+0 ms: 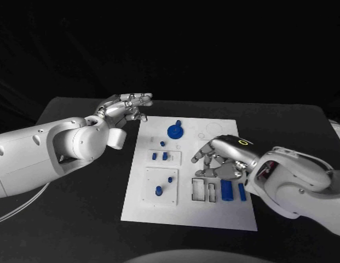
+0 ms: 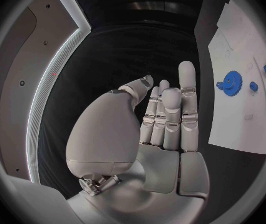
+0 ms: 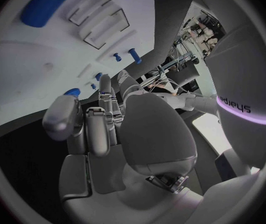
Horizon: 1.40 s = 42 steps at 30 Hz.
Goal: Assemble the parts on the task board
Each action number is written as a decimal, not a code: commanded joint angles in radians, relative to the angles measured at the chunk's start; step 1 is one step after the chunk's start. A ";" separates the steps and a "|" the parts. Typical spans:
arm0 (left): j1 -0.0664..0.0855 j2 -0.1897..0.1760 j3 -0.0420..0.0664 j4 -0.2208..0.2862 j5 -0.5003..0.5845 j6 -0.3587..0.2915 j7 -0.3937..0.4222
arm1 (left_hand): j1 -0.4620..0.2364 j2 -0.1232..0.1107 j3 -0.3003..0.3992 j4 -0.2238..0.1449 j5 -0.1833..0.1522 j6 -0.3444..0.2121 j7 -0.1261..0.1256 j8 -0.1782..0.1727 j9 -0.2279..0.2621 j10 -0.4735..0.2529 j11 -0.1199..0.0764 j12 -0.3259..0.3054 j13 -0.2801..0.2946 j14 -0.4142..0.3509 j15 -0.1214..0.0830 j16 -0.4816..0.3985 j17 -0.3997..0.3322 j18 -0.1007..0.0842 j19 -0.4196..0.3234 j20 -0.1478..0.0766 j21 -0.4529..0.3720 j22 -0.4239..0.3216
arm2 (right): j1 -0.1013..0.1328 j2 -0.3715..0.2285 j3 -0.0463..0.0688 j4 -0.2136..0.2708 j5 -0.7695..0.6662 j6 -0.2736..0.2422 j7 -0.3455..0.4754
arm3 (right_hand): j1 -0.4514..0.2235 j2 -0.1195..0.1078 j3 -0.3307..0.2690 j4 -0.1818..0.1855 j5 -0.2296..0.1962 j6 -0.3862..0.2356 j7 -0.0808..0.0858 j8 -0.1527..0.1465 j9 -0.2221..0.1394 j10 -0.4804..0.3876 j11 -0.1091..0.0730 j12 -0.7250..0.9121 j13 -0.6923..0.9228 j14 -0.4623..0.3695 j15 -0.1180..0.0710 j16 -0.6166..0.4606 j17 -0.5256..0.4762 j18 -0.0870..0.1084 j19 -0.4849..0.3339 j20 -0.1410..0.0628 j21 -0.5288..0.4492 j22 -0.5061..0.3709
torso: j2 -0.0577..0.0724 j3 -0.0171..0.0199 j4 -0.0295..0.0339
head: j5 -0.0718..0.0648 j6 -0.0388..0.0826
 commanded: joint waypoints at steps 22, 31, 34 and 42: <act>0.001 -0.001 -0.005 0.004 0.002 0.015 0.009 | -0.004 0.003 -0.005 -0.003 0.003 -0.005 -0.001 0.005 0.000 -0.007 -0.004 0.006 0.002 -0.006 0.000 -0.005 -0.001 0.010 -0.002 0.003 -0.004 -0.001 | -0.046 -0.198 -0.024 0.093 0.060 0.080 -0.400 | -0.164 0.055 -0.215 0.119 0.098 -0.038 -0.022 0.137 0.082 0.148 -0.022 1.108 1.245 0.089 -0.017 0.112 0.177 -0.044 0.041 -0.024 0.124 0.188 | -0.018 -0.0055 -0.0347 | -0.070 0.013; 0.000 -0.004 -0.008 0.004 0.002 0.016 0.007 | -0.004 0.003 -0.005 -0.003 0.003 -0.005 -0.001 0.005 0.000 -0.007 -0.004 0.006 0.002 -0.006 0.000 -0.005 -0.001 0.010 -0.002 0.003 -0.004 -0.001 | -0.080 -0.134 -0.025 0.065 0.017 0.079 -0.422 | -0.169 0.065 -0.222 0.118 0.113 -0.046 -0.022 0.144 0.089 0.148 -0.022 1.110 1.249 0.090 -0.017 0.115 0.181 -0.045 0.041 -0.023 0.127 0.194 | -0.018 -0.0068 -0.0356 | -0.061 0.007; 0.000 -0.004 -0.008 0.004 0.002 0.017 0.007 | -0.004 0.003 -0.005 -0.003 0.003 -0.005 -0.001 0.005 0.000 -0.007 -0.004 0.006 0.002 -0.006 0.000 -0.005 -0.001 0.010 -0.002 0.003 -0.004 -0.001 | -0.088 -0.119 -0.024 0.058 0.006 0.080 -0.424 | -0.169 0.065 -0.222 0.118 0.113 -0.046 -0.022 0.145 0.090 0.148 -0.022 1.110 1.249 0.090 -0.016 0.115 0.181 -0.045 0.041 -0.023 0.127 0.194 | -0.018 -0.0070 -0.0366 | -0.059 0.006; 0.000 -0.005 -0.008 0.004 0.002 0.018 0.005 | -0.004 0.003 -0.005 -0.003 0.003 -0.005 -0.001 0.005 0.000 -0.007 -0.004 0.006 0.002 -0.006 0.000 -0.005 -0.001 0.010 -0.002 0.003 -0.004 -0.001 | -0.105 -0.078 -0.024 0.030 -0.016 0.107 -0.429 | -0.171 0.071 -0.225 0.119 0.115 -0.048 -0.022 0.149 0.093 0.147 -0.022 1.109 1.248 0.090 -0.016 0.116 0.183 -0.045 0.041 -0.023 0.128 0.196 | -0.019 -0.0074 -0.0376 | -0.054 0.004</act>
